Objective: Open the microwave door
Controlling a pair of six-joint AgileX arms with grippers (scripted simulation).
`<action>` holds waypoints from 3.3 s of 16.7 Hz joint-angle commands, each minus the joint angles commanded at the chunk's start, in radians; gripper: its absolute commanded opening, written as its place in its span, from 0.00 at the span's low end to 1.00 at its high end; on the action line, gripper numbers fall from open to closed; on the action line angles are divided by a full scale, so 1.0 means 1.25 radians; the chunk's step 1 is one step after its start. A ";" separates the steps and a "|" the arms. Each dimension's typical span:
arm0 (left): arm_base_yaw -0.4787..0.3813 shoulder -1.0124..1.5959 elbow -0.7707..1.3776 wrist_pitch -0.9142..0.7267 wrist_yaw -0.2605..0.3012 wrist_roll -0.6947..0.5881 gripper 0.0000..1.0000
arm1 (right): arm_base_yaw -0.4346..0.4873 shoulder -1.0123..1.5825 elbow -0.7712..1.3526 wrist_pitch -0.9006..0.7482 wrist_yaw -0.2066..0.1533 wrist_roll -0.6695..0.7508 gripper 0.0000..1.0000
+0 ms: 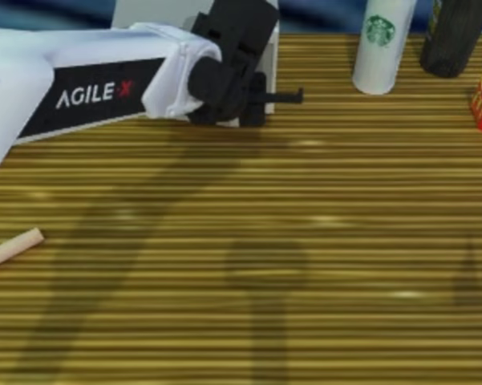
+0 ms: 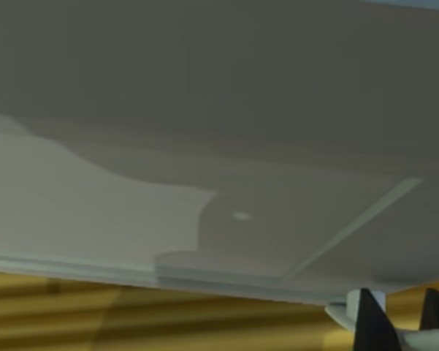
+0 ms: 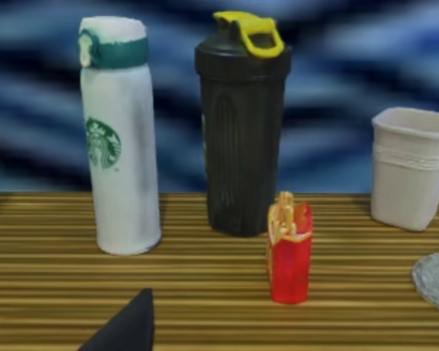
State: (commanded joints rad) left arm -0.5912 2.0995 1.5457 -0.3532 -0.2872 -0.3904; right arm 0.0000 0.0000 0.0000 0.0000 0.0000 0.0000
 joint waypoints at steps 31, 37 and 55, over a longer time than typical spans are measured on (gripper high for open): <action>0.008 -0.035 -0.055 0.032 0.034 0.045 0.00 | 0.000 0.000 0.000 0.000 0.000 0.000 1.00; 0.008 -0.035 -0.055 0.032 0.034 0.045 0.00 | 0.000 0.000 0.000 0.000 0.000 0.000 1.00; 0.017 -0.067 -0.105 0.060 0.069 0.089 0.00 | 0.000 0.000 0.000 0.000 0.000 0.000 1.00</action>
State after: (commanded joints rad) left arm -0.5694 2.0163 1.4150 -0.2786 -0.2014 -0.2791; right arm 0.0000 0.0000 0.0000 0.0000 0.0000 0.0000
